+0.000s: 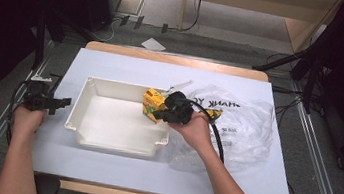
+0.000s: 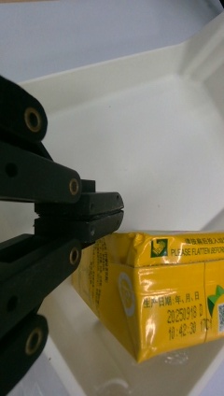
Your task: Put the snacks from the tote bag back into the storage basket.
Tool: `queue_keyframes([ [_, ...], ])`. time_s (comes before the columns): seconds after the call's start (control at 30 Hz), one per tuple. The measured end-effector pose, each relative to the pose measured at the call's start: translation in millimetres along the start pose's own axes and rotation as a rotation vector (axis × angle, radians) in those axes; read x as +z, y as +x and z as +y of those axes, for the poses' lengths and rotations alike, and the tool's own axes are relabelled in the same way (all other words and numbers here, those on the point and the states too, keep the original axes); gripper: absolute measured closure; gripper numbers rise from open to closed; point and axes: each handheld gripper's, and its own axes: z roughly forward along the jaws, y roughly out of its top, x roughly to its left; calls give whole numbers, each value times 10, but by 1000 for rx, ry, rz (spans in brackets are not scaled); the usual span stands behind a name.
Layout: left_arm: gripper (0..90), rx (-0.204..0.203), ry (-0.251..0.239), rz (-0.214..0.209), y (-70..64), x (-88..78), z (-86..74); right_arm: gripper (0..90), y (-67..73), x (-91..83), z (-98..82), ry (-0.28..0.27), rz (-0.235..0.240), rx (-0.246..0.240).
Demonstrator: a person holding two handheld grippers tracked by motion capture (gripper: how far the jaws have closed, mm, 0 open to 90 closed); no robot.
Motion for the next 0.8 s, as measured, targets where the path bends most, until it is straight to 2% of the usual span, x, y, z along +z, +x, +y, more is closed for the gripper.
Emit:
queue_keyframes([
  [0.23,259,6,4,1,-5,9,2,900,-24,-10,-14,10,-15,9],
  [0.8,258,6,4,-3,-12,7,2,900,-139,-85,-35,-7,-42,27],
])
